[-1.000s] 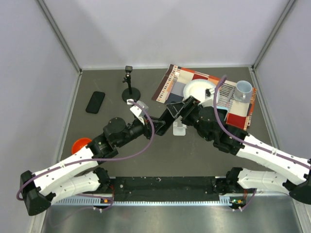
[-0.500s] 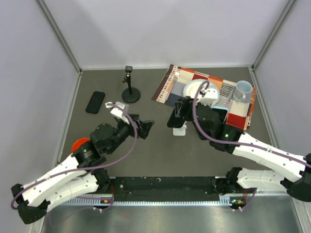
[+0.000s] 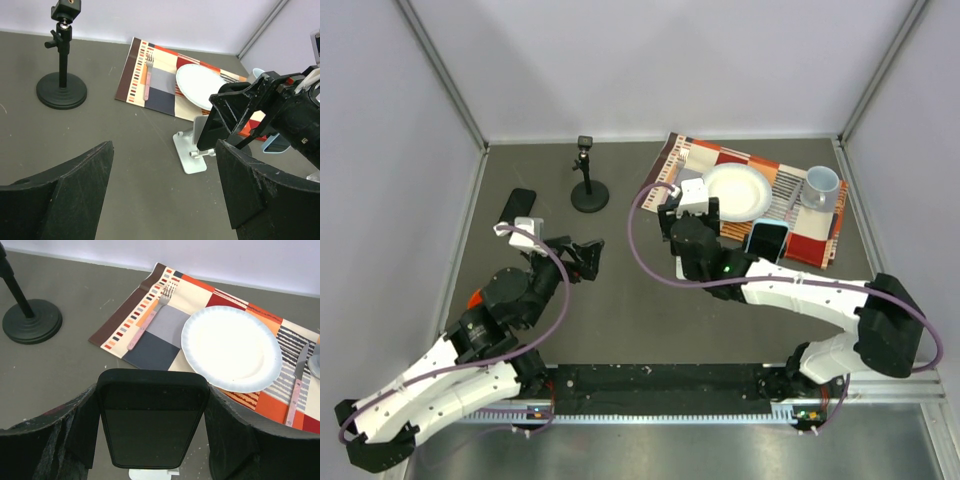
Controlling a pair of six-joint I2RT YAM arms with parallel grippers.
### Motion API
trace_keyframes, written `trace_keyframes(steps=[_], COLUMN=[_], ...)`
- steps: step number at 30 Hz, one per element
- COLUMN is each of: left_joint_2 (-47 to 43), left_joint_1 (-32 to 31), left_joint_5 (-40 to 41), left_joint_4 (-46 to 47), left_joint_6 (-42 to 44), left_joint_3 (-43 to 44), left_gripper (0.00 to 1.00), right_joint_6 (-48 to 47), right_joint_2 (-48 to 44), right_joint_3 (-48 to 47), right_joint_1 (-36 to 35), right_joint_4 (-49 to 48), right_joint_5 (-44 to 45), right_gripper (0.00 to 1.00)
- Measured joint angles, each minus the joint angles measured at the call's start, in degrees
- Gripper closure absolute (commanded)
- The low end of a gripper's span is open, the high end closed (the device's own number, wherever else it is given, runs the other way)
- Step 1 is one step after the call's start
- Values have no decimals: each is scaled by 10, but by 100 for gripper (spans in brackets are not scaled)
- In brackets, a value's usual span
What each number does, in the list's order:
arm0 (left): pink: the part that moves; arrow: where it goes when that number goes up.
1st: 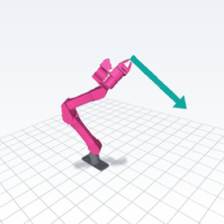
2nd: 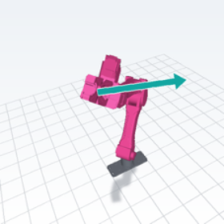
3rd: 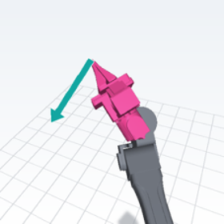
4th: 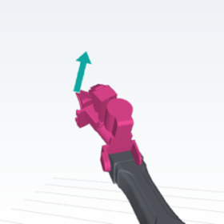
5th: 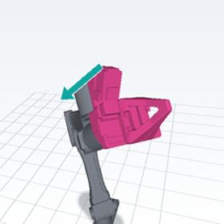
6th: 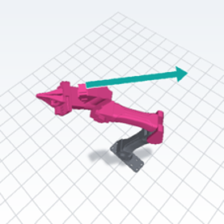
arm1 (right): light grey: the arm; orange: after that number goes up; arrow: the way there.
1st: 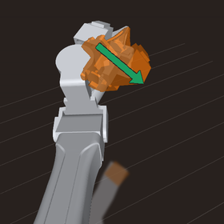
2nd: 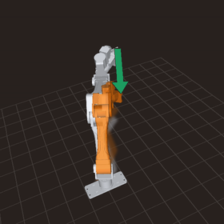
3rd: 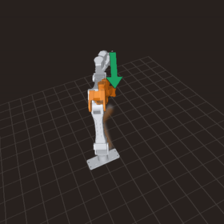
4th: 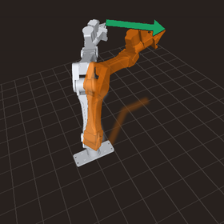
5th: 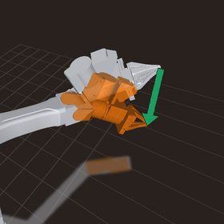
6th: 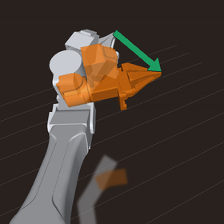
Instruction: Place the phone on the phone stand
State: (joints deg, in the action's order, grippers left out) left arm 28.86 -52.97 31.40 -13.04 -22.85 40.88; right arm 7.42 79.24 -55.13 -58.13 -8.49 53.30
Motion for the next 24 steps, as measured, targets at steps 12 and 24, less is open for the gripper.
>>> trace_keyframes(steps=[12, 24], left_joint_2=[21, 25], left_joint_1=[0, 1], left_joint_5=[6, 8], left_joint_4=[-7, -7], left_joint_6=[3, 3], left_joint_3=[0, 0], left_gripper=[13, 13], right_joint_6=[18, 39], right_joint_2=[17, 49], right_joint_3=[0, 4], right_joint_1=[24, 31], right_joint_4=[14, 19], right_joint_5=[-19, -17], right_gripper=[100, 98])
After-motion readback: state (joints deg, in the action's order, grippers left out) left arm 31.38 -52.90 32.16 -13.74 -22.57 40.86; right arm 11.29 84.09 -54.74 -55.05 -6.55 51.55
